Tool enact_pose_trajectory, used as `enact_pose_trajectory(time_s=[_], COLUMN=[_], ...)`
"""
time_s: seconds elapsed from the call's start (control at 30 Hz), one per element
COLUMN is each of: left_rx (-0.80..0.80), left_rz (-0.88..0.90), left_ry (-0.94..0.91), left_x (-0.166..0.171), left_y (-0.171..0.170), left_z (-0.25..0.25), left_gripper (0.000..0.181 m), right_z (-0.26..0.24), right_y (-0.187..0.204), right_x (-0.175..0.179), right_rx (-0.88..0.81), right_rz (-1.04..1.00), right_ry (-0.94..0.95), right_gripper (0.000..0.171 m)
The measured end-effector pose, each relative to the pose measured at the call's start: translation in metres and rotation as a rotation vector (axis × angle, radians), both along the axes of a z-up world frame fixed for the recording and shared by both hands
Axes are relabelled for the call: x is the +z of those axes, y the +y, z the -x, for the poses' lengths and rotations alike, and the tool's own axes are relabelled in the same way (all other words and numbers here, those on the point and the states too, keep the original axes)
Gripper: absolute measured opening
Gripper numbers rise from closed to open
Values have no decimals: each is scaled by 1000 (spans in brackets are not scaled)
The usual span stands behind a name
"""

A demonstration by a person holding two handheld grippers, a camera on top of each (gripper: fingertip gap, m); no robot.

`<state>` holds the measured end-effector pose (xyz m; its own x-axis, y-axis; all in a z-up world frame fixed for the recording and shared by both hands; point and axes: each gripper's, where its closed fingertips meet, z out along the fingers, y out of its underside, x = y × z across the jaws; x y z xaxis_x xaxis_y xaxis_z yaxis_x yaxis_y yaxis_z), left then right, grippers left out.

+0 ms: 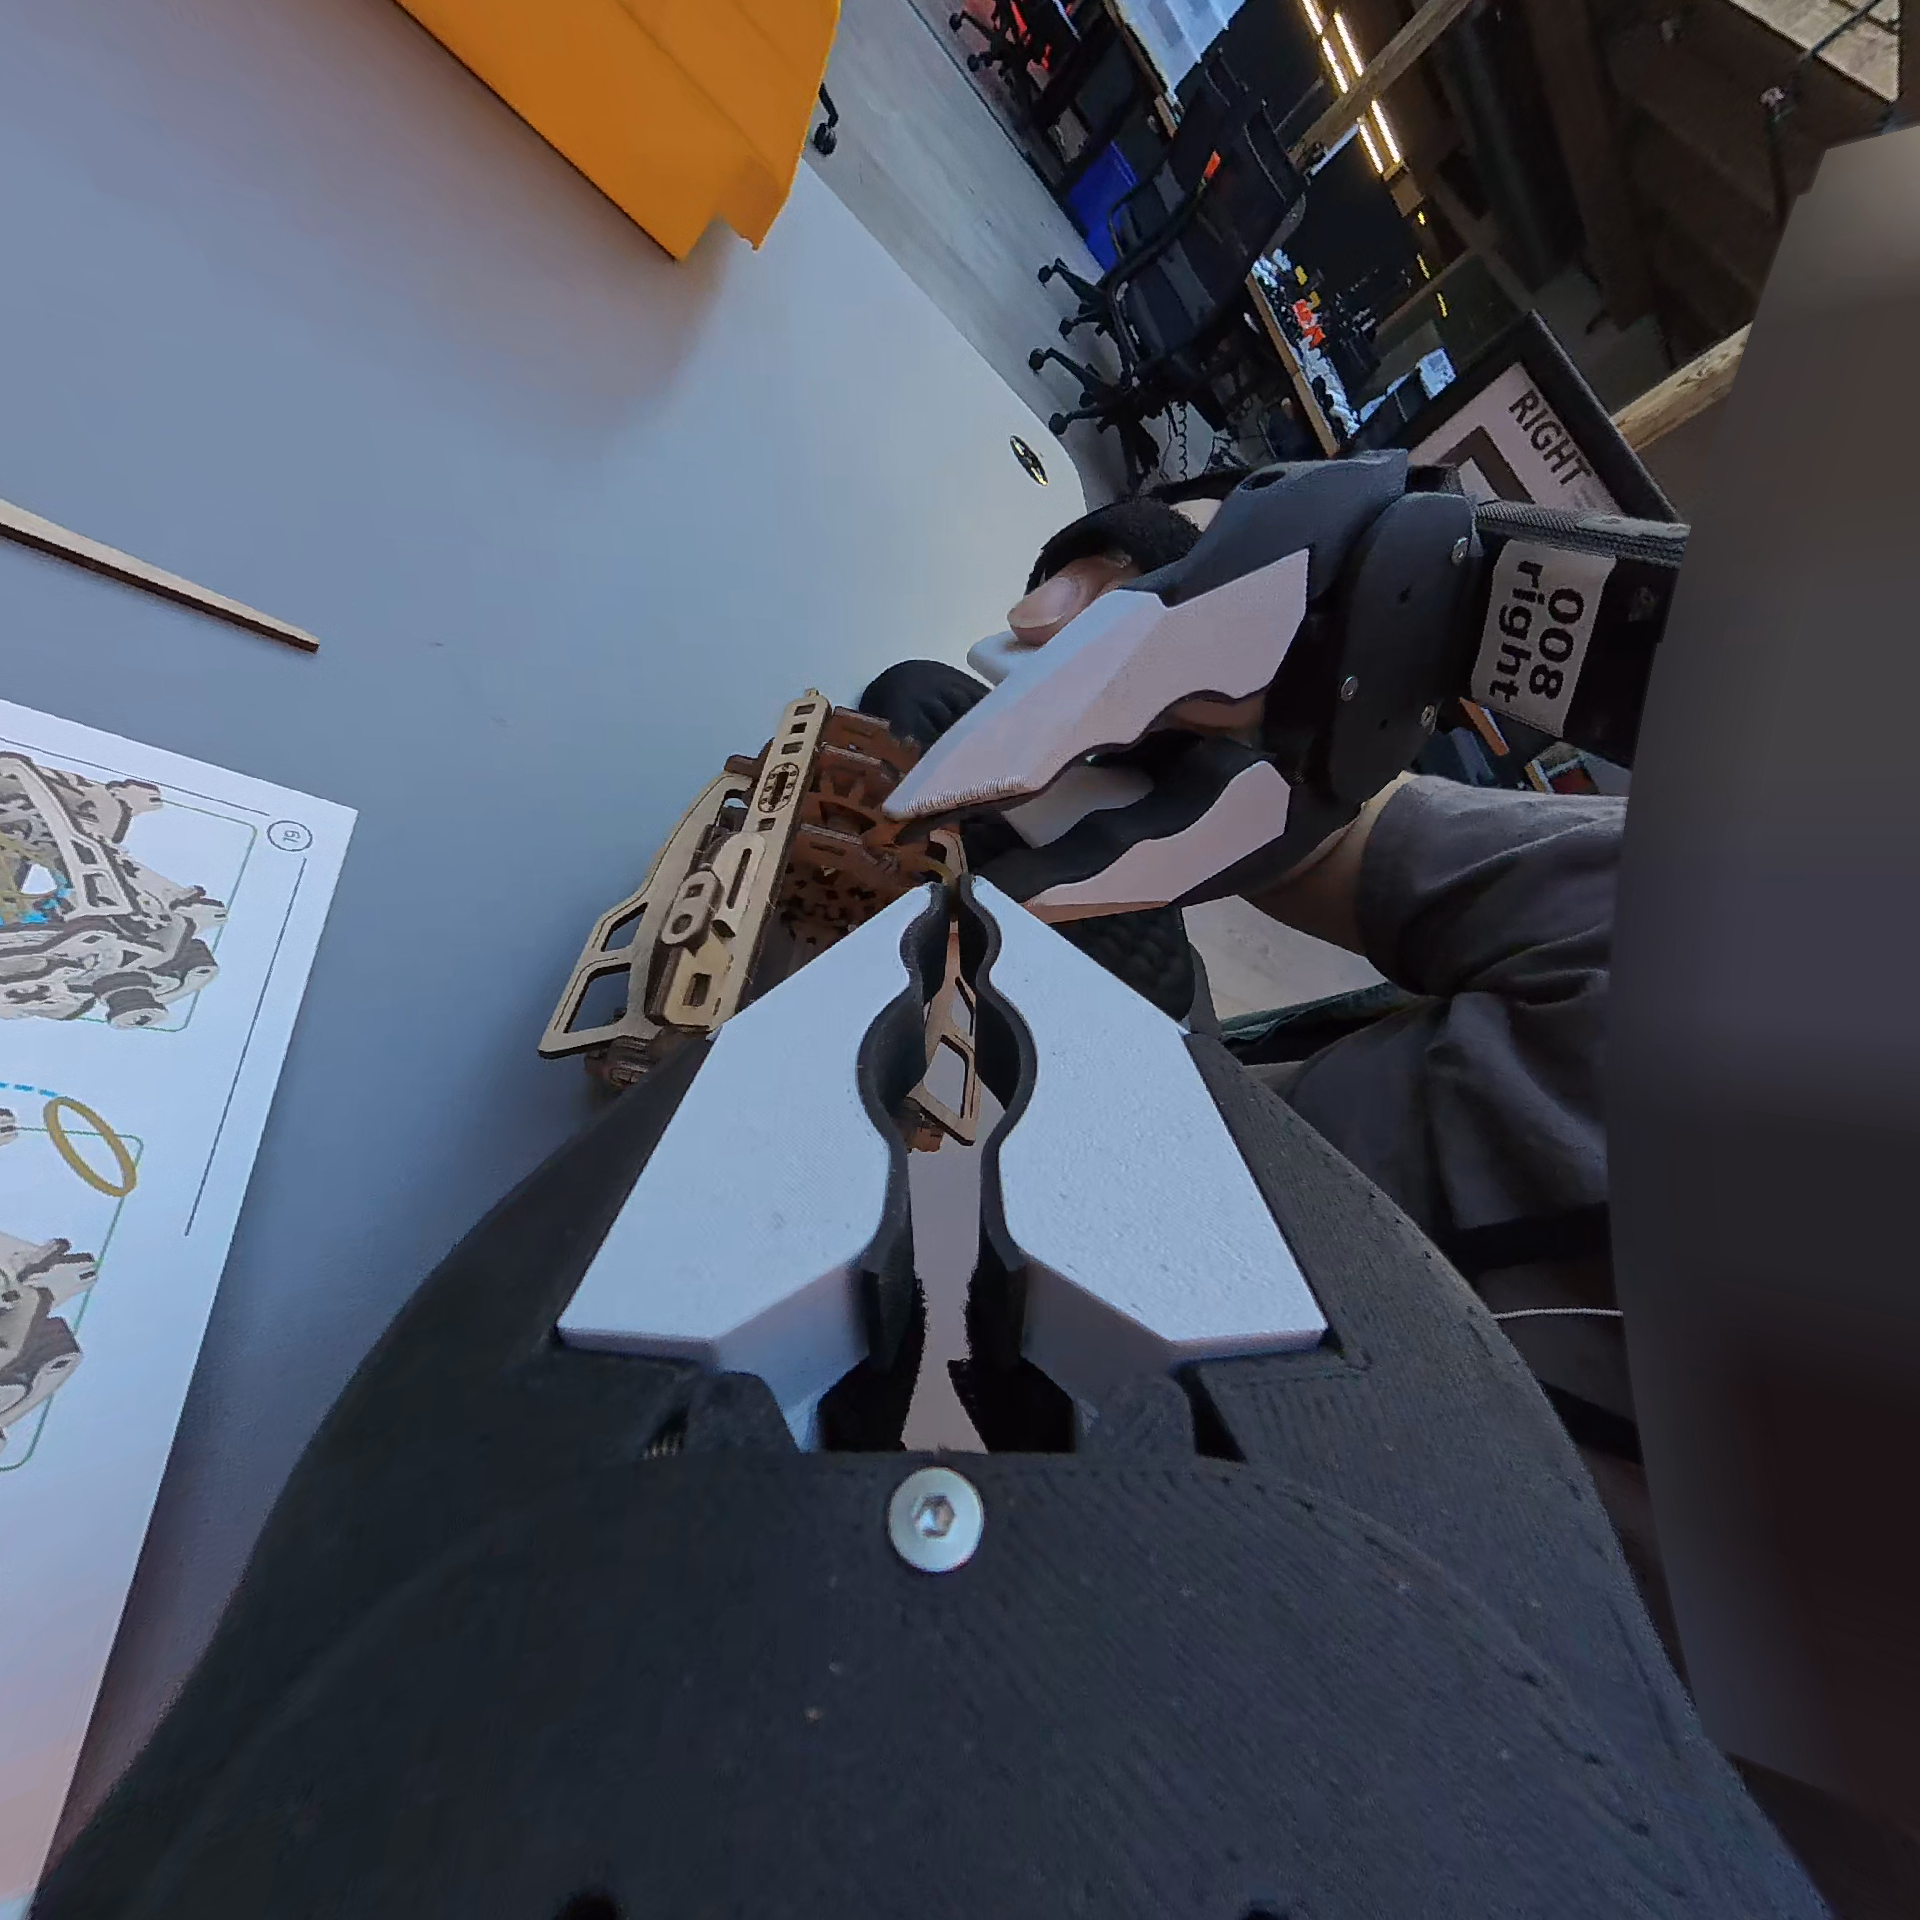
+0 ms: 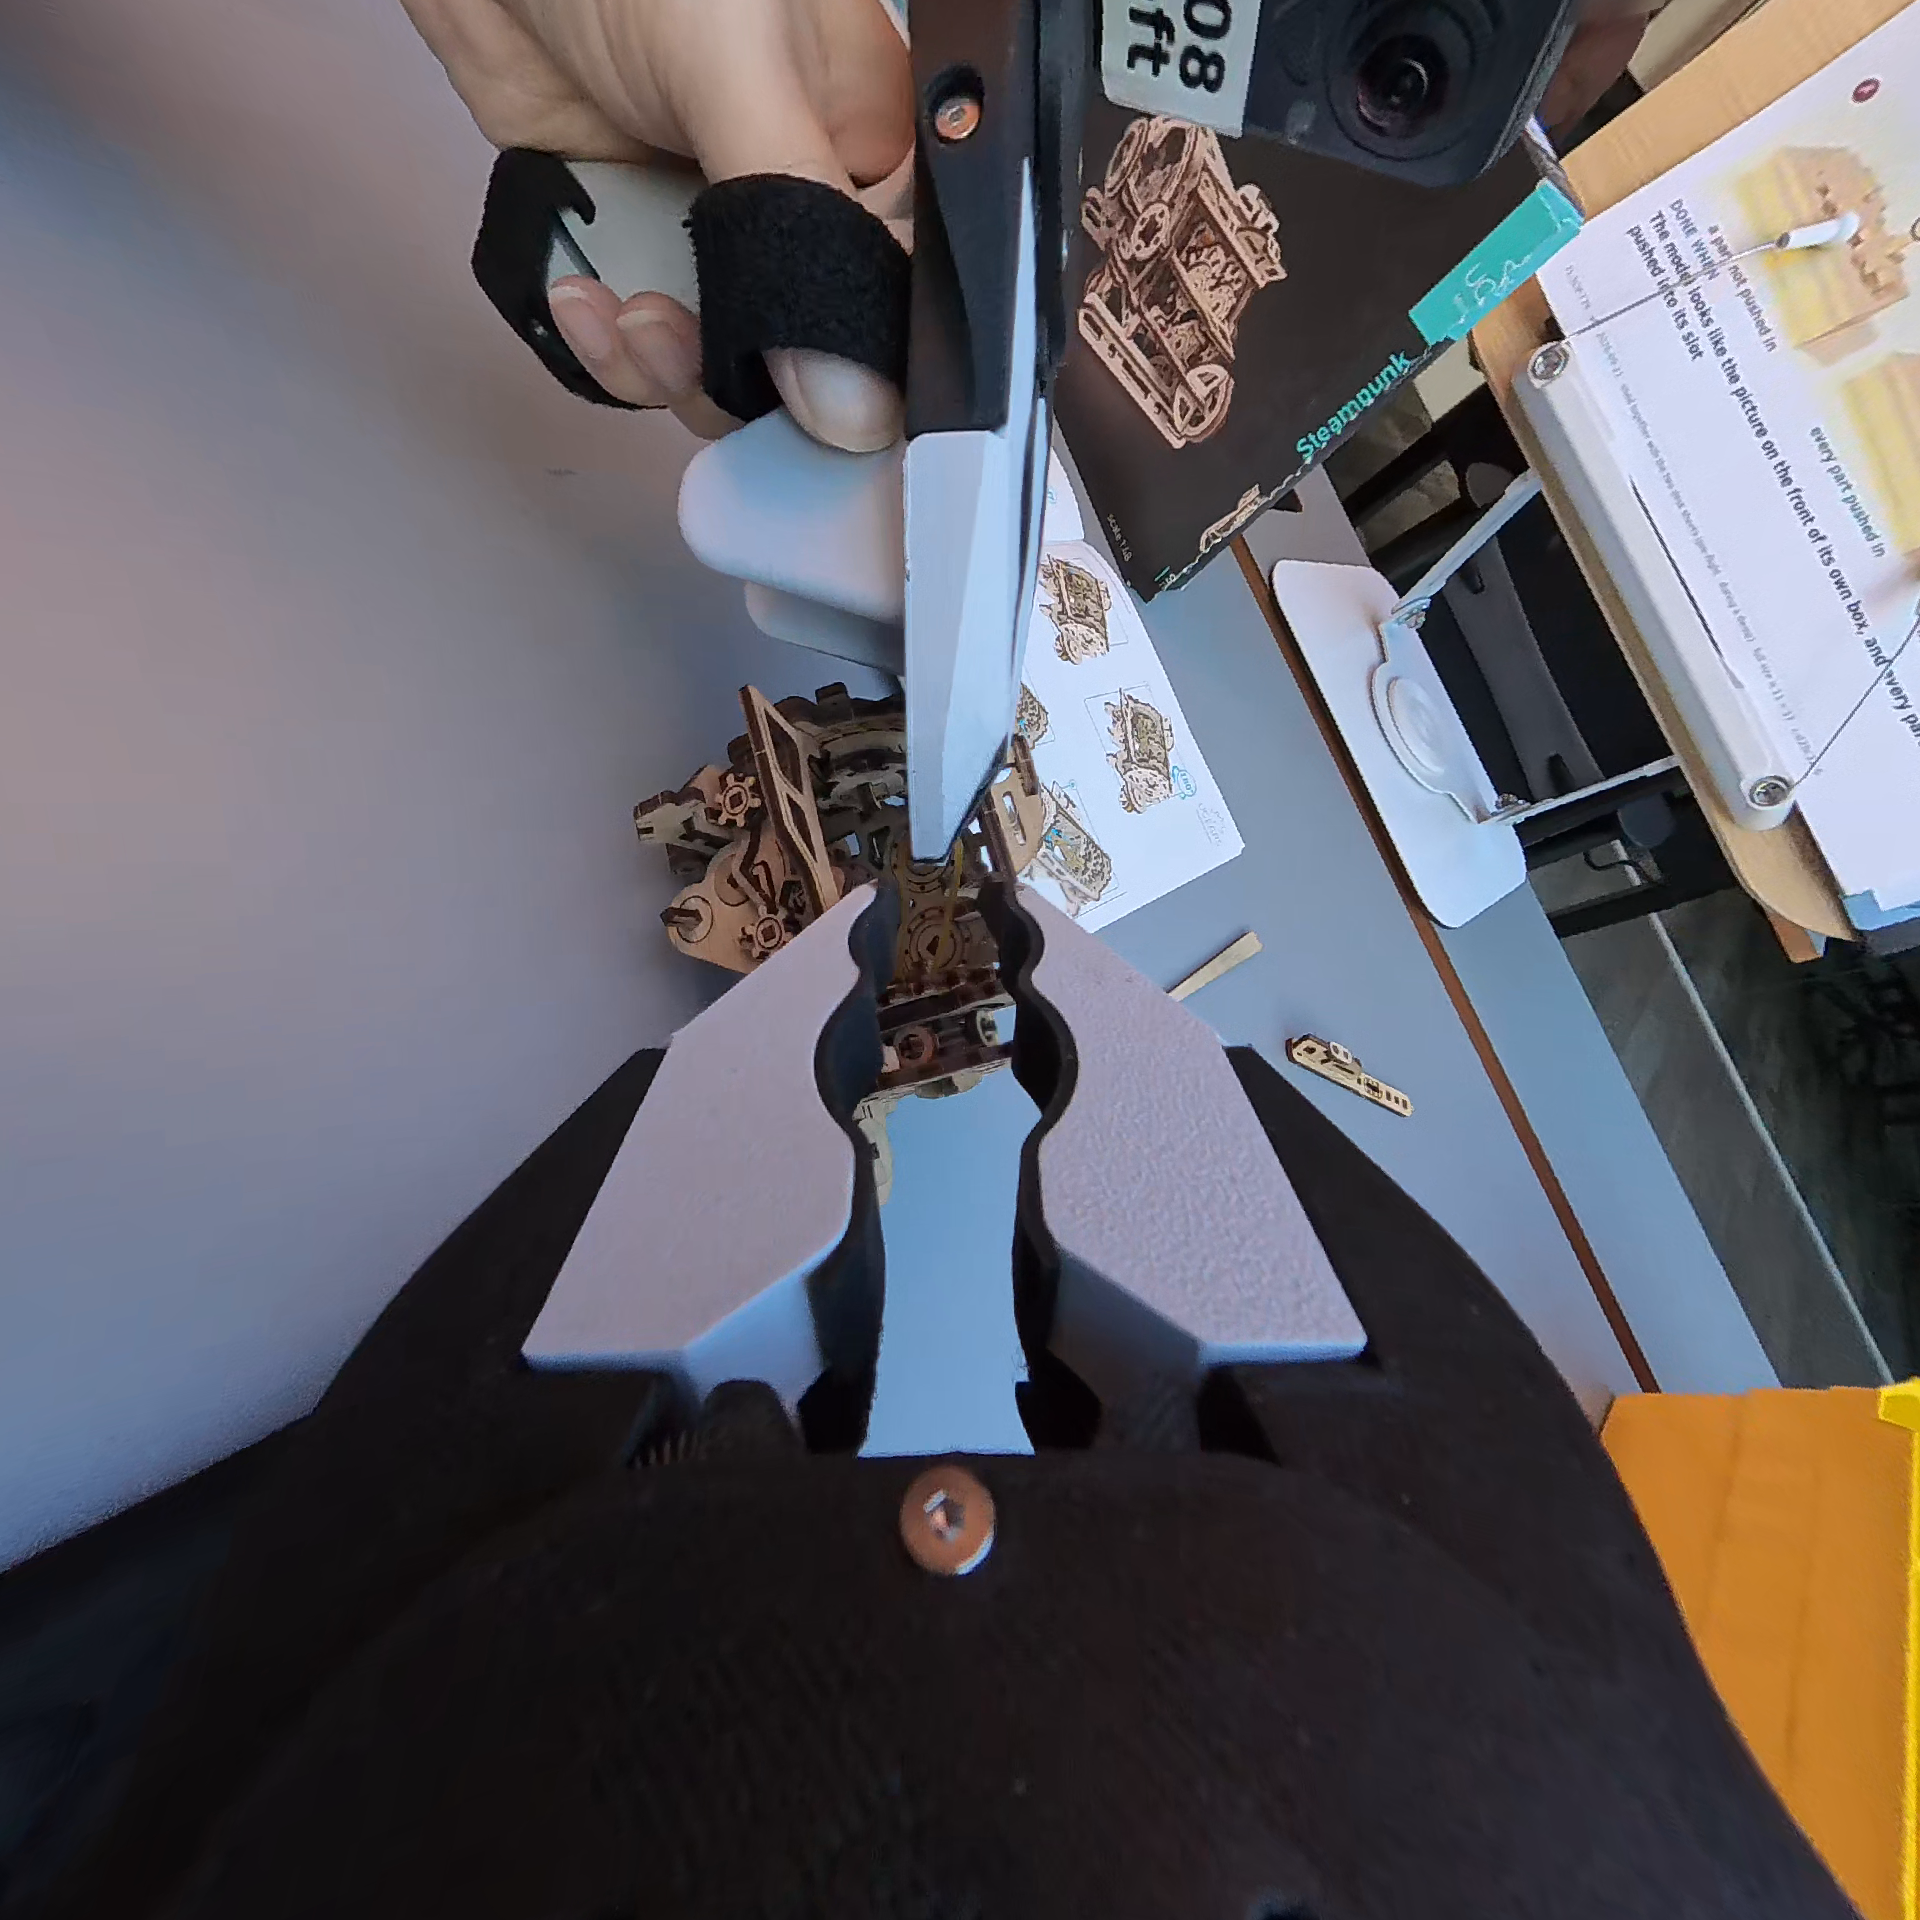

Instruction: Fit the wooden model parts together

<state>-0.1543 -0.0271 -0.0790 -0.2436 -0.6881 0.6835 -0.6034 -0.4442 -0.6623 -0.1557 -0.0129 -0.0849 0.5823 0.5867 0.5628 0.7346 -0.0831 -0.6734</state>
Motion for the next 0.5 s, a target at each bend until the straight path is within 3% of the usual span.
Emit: enact_pose_trajectory(time_s=[0.5], left_rx=[-4], left_rz=[20], left_ry=[-2], left_x=[1], left_y=[0], left_z=[2], left_gripper=[0], right_z=[2], right_y=[-3], right_x=[-3], right_rx=[20], right_rz=[-21], right_ry=[-13], right_gripper=[4])
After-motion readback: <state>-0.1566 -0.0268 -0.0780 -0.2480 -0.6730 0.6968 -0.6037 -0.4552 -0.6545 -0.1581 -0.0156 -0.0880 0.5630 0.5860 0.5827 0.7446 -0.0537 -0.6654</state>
